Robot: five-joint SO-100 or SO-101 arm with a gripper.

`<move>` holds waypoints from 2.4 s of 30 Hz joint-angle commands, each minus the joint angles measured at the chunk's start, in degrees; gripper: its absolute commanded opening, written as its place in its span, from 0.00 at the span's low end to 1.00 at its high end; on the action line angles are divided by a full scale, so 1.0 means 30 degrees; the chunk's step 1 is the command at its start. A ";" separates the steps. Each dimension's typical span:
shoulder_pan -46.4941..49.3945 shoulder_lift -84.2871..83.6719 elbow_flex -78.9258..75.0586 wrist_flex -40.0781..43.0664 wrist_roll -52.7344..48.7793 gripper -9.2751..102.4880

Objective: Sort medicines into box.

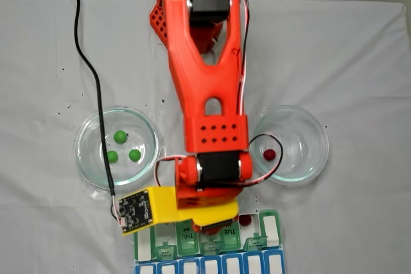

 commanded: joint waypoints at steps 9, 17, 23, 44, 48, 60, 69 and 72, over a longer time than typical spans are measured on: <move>-0.3838 0.7412 -0.1055 0.3193 -0.2285 0.08; -0.7793 0.8408 0.2783 0.3281 -0.2754 0.08; -0.8789 0.7588 0.3984 0.3721 -0.1289 0.09; -0.9404 0.5654 0.8027 -0.0527 0.0469 0.25; -0.9082 0.5273 0.8320 -0.1406 0.0322 0.27; -0.8467 0.5273 0.9521 -0.4043 0.0059 0.30; -0.8379 0.4600 1.0107 -0.5303 -0.0205 0.22; -0.8350 0.4307 1.0313 -0.5684 -0.0205 0.20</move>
